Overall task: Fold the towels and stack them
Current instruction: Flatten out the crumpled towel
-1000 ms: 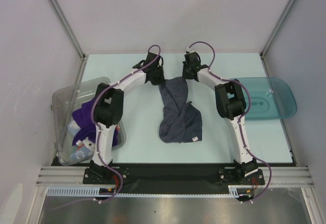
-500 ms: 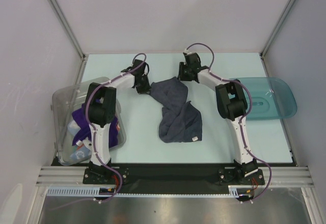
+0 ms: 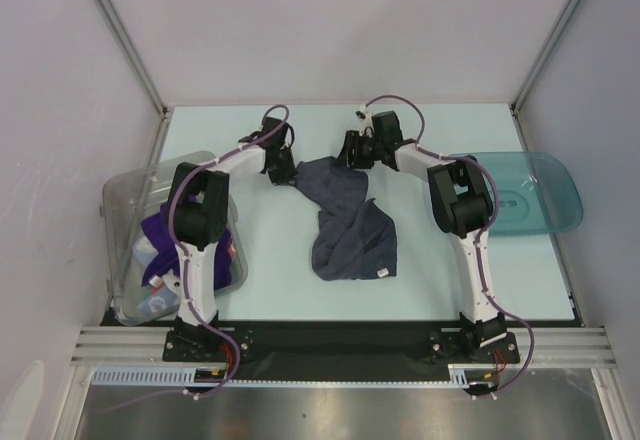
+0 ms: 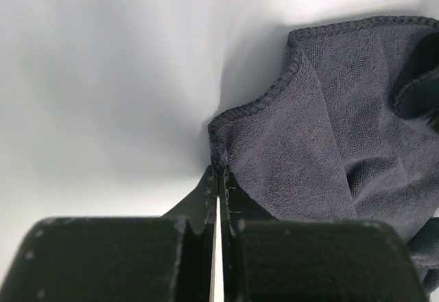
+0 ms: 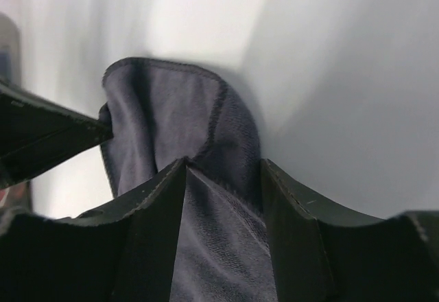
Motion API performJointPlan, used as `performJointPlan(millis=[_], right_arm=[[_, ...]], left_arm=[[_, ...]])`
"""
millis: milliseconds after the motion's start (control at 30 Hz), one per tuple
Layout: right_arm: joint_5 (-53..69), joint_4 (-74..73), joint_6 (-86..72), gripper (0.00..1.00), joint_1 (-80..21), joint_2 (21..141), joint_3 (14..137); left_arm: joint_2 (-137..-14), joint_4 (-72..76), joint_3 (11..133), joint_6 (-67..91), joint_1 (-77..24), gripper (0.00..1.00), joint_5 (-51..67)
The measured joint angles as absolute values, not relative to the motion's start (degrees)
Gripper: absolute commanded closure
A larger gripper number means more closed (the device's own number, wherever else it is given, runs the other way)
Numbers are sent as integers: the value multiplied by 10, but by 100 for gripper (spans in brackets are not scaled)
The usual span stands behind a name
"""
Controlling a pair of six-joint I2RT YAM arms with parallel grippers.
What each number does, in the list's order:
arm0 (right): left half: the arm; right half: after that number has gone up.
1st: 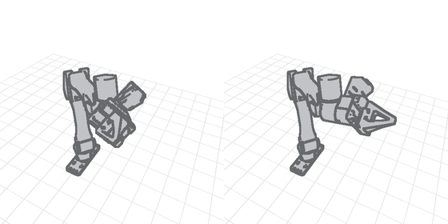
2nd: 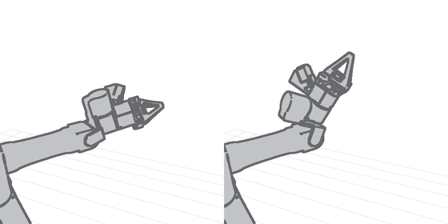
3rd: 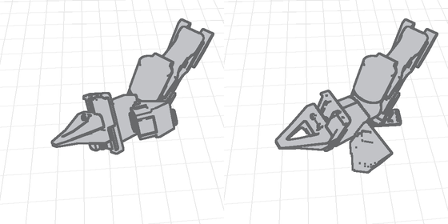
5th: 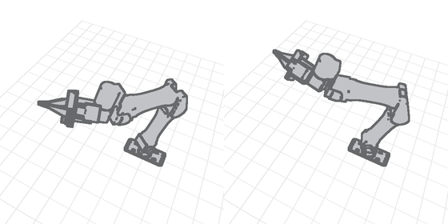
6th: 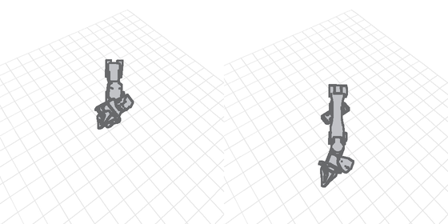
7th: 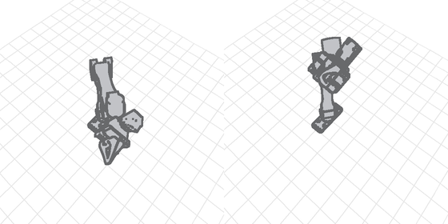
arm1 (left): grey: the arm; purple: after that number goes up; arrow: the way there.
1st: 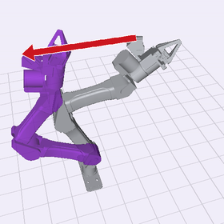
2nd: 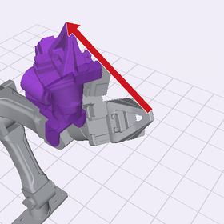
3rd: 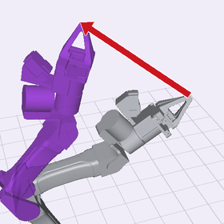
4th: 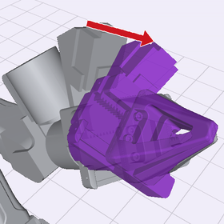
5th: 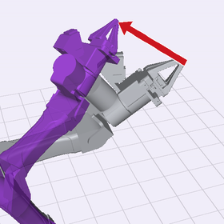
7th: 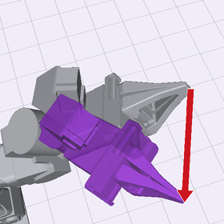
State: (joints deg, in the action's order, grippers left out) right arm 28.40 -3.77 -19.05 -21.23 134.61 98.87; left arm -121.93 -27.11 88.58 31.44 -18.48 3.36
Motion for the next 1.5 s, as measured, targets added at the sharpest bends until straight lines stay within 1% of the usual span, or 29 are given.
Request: performJointPlan(millis=[67, 200, 367, 467, 500, 567, 600, 800, 900, 967, 1033, 1133, 1233, 1400, 1500], right_arm=[[303, -28, -190, 45, -211, 1343, 977], [319, -23, -180, 46, -212, 1334, 961], [311, -29, -157, 56, -216, 1333, 961], [291, -37, -140, 68, -221, 1332, 961], [284, -41, -135, 78, -223, 1332, 962], [272, -45, -128, 90, -226, 1332, 962], [268, -47, -126, 100, -227, 1332, 963], [223, -73, -115, 100, -228, 1303, 959], [180, -100, -111, 100, -224, 1248, 949], [138, -118, -106, 100, -218, 1185, 942], [95, -131, -102, 100, -212, 1116, 930], [29, -138, -92, 100, -204, 981, 906], [-6, -148, -90, 100, -203, 855, 881], [-3, -190, -92, 100, -221, 667, 832], [29, -220, -92, 100, -222, 571, 802]], left_arm=[[-1219, -271, 886, 314, -185, 100, 34], [-1219, -271, 886, 314, -185, 100, 33], [-1219, -271, 886, 314, -185, 100, 34], [-1219, -271, 886, 314, -185, 100, 34], [-1219, -271, 886, 314, -185, 100, 34], [-1219, -271, 886, 313, -185, 100, 34], [-1219, -271, 886, 312, -185, 100, 35], [-1218, -276, 896, 281, -185, 100, 60], [-1193, -283, 914, 253, -185, 100, 78], [-1157, -290, 926, 236, -185, 100, 82], [-1102, -301, 944, 218, -185, 100, 81], [-1009, -301, 966, 194, -185, 100, 77], [-898, -291, 961, 178, -187, 100, 83], [-717, -260, 902, 160, -209, 100, 149], [-633, -252, 860, 159, -235, 100, 193]])
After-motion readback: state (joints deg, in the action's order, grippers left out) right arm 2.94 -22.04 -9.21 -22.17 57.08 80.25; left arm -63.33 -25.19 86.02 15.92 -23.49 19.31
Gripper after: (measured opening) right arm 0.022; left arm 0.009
